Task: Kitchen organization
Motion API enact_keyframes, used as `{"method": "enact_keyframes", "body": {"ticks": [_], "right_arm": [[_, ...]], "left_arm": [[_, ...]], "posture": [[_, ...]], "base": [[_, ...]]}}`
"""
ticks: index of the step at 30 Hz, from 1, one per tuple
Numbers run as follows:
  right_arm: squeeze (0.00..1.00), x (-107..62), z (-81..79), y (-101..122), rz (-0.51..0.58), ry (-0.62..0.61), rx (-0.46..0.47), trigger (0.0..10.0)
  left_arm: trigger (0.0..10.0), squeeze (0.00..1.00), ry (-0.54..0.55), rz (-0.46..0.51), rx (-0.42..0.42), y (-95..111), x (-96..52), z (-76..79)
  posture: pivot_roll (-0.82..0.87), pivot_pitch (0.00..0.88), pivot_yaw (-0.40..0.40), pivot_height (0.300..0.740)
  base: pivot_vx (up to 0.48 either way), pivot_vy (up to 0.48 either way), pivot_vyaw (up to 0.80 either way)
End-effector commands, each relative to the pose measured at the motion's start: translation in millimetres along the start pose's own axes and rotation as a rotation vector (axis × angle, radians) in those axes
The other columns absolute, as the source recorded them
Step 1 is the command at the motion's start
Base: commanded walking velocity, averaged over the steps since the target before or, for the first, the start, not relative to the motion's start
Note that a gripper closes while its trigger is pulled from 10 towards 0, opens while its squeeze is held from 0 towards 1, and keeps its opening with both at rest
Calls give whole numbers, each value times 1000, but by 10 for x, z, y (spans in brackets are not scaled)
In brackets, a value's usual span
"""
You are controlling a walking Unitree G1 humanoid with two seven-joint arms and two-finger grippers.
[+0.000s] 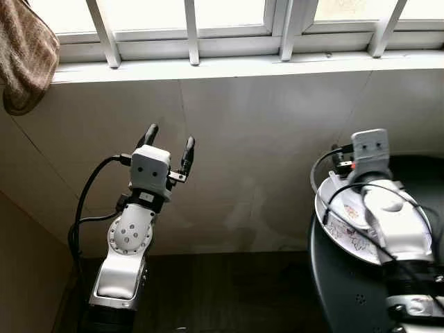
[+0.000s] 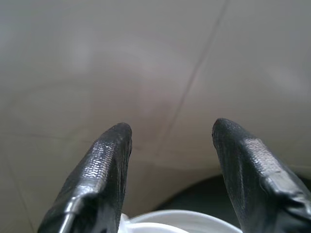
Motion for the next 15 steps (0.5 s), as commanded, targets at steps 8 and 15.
{"method": "enact_keyframes", "body": {"ticks": [8, 15], "right_arm": [[0, -17, -104, -40, -109, 197, 84, 10000], [0, -100, -290, -19, -155, 300, 133, 10000]], "left_arm": [[10000, 0, -8, -15, 8, -36, 5, 11], [10000, 0, -8, -22, 8, -52, -3, 13]], "posture": [[-19, 36, 8, 740], [-17, 35, 12, 740]], "base": [[0, 0, 0], [0, 0, 0]]}}
Point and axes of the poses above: a point about 5 cm out from each wrist's last joint towards the gripper, its own x axis pointing out of the wrist towards the gripper, its own y axis along the axis of the wrist's last joint, z = x × y, the point moved 3 cm from there along x, pointing out of the wrist towards the gripper, and after that the axes turned 15 degrees about -x, right-handed, at the moved point
